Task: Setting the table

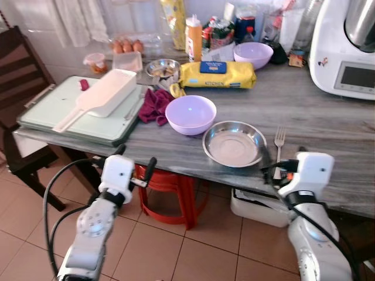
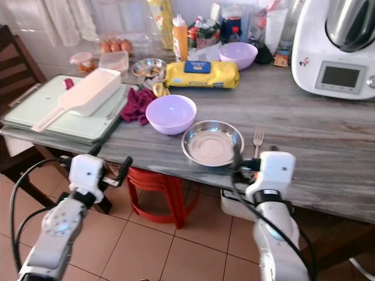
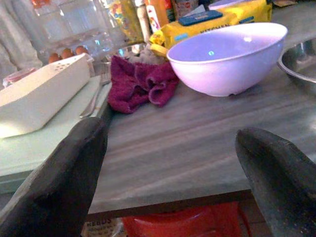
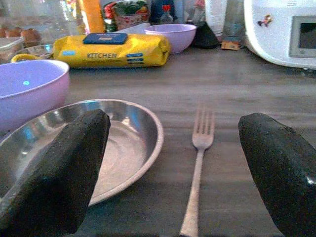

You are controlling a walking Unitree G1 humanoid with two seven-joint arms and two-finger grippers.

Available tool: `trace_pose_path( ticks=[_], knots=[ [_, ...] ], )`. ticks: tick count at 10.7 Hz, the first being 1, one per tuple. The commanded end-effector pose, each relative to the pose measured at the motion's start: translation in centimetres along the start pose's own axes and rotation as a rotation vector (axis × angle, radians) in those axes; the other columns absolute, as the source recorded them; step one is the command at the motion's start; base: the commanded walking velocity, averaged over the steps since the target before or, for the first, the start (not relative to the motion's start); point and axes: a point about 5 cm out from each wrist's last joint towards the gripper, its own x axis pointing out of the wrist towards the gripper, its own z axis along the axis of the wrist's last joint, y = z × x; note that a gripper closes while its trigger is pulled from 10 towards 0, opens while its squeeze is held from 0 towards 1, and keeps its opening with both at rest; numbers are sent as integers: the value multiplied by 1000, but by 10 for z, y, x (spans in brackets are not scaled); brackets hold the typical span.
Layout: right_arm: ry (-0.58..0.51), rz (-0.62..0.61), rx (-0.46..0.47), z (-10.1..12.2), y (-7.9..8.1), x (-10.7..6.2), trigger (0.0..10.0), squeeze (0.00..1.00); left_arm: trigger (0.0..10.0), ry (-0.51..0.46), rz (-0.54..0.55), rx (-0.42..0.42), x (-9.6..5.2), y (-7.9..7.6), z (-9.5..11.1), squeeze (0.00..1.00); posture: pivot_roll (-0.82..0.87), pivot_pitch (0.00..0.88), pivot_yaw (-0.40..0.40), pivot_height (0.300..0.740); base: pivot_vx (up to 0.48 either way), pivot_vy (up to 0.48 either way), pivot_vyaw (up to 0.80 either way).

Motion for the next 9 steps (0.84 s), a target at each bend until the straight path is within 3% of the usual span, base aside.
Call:
trace_pose_path(
  ticks=[1,3,6,8,9],
  knots=[
    [16,-18,-8,-4,-3,1,10000,0,10000,14,3,13,3,-4,-2,0,-69,54,88,740,0,0,0],
    [46,-72,-30,-8,-6,4,10000,0,10000,24,-13,-18,6,-13,-3,0,-102,47,37,740,0,0,0],
    [45,-18,-78,-15,-3,8,10000,0,10000,37,-2,-57,15,-20,-5,0,-110,52,37,740,0,0,0],
    [36,23,-49,-9,0,13,10000,0,10000,27,39,-100,14,-26,-2,0,-119,54,57,740,0,0,0],
    [5,-1,-36,-4,-1,15,10000,0,10000,19,12,-81,15,-31,-3,0,-135,34,39,740,0,0,0]
  ],
)
